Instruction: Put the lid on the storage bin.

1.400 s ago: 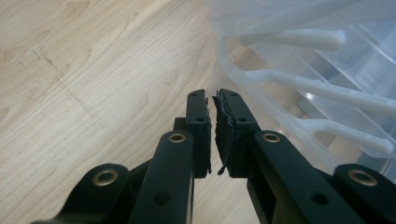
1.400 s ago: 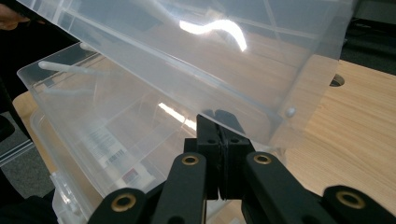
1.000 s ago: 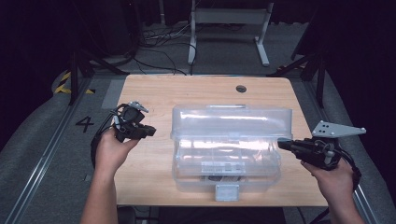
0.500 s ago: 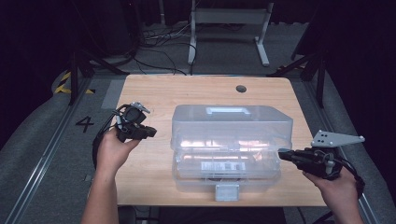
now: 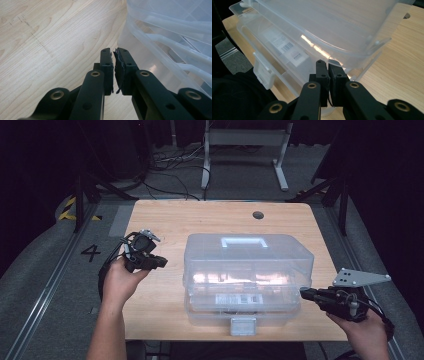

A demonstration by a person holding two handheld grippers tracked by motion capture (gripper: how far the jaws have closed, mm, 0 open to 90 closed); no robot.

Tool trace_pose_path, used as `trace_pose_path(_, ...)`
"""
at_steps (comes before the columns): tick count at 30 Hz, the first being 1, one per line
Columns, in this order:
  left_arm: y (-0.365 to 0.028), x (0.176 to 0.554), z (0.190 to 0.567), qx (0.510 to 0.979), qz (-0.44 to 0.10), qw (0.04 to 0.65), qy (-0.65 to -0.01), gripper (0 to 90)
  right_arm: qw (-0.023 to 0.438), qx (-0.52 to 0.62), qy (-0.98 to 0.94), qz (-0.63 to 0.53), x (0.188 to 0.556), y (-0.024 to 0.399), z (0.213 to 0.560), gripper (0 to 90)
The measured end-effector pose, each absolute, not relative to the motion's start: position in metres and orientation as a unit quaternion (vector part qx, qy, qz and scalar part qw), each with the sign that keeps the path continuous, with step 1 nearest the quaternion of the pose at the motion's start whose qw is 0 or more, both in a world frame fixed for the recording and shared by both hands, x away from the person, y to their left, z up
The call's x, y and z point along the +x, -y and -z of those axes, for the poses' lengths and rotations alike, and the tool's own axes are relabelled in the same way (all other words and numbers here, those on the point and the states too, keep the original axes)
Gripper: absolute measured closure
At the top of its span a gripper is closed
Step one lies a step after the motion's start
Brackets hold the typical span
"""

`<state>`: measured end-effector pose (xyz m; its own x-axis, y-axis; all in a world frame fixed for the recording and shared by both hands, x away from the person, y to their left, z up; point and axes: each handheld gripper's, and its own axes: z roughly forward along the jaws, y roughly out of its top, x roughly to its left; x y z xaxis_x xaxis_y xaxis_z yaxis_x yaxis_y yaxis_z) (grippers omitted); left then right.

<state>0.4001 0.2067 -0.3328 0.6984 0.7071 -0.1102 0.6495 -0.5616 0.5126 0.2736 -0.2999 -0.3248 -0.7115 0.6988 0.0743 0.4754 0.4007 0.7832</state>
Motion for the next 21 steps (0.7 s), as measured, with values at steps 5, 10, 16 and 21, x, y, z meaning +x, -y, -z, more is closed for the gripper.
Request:
trace_pose_path(5,-0.206,0.4,0.334,0.881,-0.051,0.267,-0.386,83.1,0.131,0.362,-0.827,-0.41,0.273,0.302,0.328,87.0)
trace_pose_path(10,-0.205,0.401,0.335,0.883,-0.049,0.265,-0.384,83.1,0.124,0.369,-0.829,-0.401,0.273,0.306,0.331,86.5)
trace_pose_path(16,-0.204,0.402,0.335,0.883,-0.049,0.264,-0.384,83.1,0.114,0.369,-0.838,-0.386,0.272,0.306,0.334,85.4)
trace_pose_path(21,-0.204,0.403,0.337,0.883,-0.046,0.264,-0.385,83.0,0.107,0.366,-0.845,-0.376,0.272,0.307,0.337,82.7)
